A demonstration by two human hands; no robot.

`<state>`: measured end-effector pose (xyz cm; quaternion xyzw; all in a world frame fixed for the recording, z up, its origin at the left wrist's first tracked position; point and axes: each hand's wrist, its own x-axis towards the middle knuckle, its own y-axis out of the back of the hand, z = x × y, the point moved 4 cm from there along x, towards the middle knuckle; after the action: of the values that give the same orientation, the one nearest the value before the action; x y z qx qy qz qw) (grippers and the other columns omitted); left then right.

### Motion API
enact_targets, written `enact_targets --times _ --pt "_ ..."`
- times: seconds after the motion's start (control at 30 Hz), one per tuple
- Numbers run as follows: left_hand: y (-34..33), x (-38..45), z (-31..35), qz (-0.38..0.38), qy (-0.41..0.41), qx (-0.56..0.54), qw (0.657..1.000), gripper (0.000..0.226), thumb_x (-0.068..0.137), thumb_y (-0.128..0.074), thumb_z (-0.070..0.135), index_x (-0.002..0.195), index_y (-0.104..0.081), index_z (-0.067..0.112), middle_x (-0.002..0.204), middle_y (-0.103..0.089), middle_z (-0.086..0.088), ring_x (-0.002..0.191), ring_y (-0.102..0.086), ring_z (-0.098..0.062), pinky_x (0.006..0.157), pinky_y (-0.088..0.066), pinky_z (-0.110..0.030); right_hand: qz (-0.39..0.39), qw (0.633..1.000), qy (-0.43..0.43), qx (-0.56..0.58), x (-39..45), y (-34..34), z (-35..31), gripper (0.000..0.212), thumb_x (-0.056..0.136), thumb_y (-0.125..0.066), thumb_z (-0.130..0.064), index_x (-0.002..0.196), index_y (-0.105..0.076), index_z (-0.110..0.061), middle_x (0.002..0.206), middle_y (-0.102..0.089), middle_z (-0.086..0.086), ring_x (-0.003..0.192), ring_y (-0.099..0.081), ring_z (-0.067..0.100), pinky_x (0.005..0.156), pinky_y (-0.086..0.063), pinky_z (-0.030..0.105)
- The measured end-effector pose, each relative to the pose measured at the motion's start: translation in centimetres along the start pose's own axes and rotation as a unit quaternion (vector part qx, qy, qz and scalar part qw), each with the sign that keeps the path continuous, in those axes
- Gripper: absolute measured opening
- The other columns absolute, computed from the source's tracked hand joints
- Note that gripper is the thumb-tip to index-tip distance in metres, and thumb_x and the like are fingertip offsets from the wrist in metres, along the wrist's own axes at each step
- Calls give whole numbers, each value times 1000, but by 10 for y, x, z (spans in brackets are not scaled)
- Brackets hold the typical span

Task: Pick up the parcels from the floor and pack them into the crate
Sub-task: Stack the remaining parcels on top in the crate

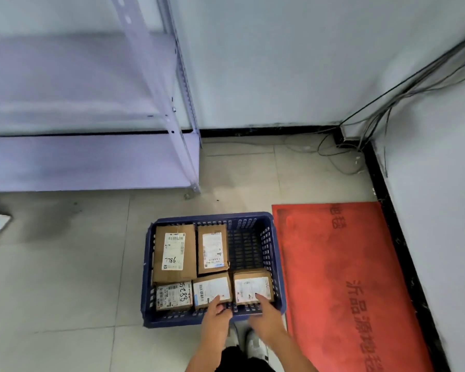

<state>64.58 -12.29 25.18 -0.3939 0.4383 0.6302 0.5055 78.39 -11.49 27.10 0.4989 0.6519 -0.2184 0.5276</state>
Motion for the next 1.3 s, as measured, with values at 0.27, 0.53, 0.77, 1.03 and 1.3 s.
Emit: enact_targets --times 0.27,0.53,0.77,1.03,1.3 --pt "39 -184 34 9 -119 24 993 65 81 -62 0 140 -40 15 131 -51 -13 103 -50 -19 83 -41 -28 -5 992 65 111 -157 18 -42 61 86 -59 -5 141 -36 -15 121 -49 7 99 -47 18 76 -42 23" --pt "75 -307 91 6 -242 43 969 69 83 -63 1 143 -34 17 147 -38 -9 135 -38 -24 105 -37 -33 20 976 145 158 -255 41 -95 82 76 -72 -10 146 -30 -16 143 -42 19 131 -44 29 104 -39 37" --pt "177 -326 128 5 -328 9 945 73 79 -64 -3 143 -34 15 141 -43 -15 125 -47 -26 96 -44 -31 41 959 253 119 -304 -12 -178 80 80 -70 -6 146 -27 -11 135 -46 22 102 -52 23 78 -49 24" --pt "390 -301 150 23 -386 -15 922 76 73 -75 1 139 -38 13 138 -44 -16 108 -51 -23 80 -45 -24 32 943 311 114 -337 -182 -299 85 76 -75 -8 146 -27 -10 140 -39 23 127 -46 34 101 -45 39" --pt "570 -287 182 28 -397 7 917 78 74 -74 7 141 -36 18 141 -45 -11 126 -46 -27 99 -41 -33 50 946 304 95 -367 -325 -395 85 75 -77 -20 145 -30 -19 142 -40 19 125 -49 30 100 -44 36"
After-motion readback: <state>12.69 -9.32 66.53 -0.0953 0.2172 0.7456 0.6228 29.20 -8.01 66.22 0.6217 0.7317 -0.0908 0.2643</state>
